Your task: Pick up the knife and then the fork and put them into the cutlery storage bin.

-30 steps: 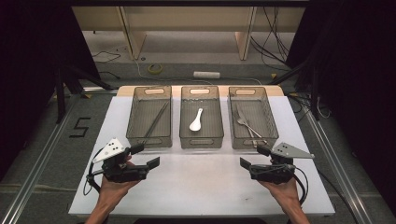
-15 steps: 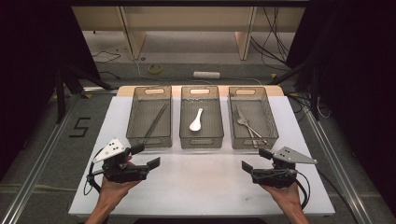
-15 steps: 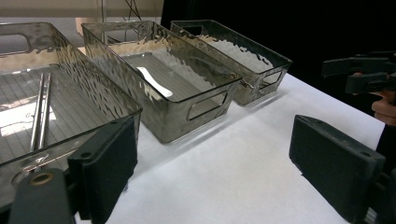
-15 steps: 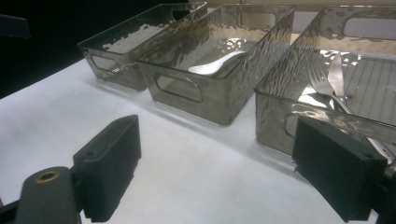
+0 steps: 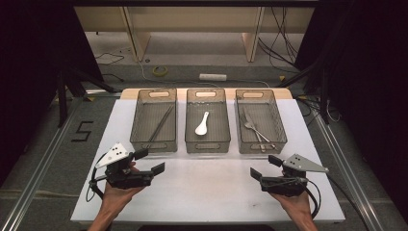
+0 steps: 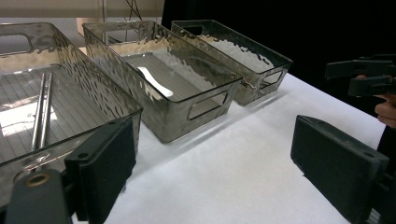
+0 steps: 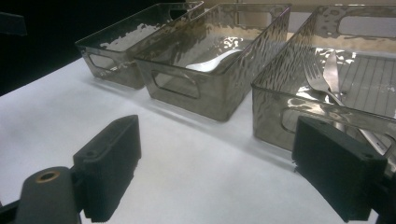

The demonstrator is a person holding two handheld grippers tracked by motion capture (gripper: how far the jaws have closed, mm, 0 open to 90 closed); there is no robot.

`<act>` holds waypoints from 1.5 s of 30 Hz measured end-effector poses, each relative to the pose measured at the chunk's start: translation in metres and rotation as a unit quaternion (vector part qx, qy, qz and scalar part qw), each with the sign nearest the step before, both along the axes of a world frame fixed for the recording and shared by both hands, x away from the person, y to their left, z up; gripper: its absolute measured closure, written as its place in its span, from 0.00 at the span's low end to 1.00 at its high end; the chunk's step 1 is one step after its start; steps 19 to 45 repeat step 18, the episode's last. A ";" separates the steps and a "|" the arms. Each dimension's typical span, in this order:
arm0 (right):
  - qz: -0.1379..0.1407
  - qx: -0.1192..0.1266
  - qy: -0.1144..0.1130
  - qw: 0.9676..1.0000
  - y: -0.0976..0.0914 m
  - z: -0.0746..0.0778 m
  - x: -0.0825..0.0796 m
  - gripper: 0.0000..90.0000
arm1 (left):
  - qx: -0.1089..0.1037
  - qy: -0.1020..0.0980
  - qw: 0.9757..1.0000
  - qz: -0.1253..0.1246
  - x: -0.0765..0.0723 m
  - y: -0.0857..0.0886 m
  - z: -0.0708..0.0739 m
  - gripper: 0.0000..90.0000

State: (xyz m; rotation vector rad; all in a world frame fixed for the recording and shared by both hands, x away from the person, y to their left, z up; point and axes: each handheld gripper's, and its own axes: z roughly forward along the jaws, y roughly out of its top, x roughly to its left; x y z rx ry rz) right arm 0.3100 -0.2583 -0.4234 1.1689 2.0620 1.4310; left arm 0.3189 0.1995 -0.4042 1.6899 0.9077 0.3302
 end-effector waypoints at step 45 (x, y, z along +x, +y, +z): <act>-0.001 -0.005 -0.010 1.000 0.001 0.000 0.000 0.18 | 0.002 0.000 1.000 -0.001 0.000 0.000 0.000 0.15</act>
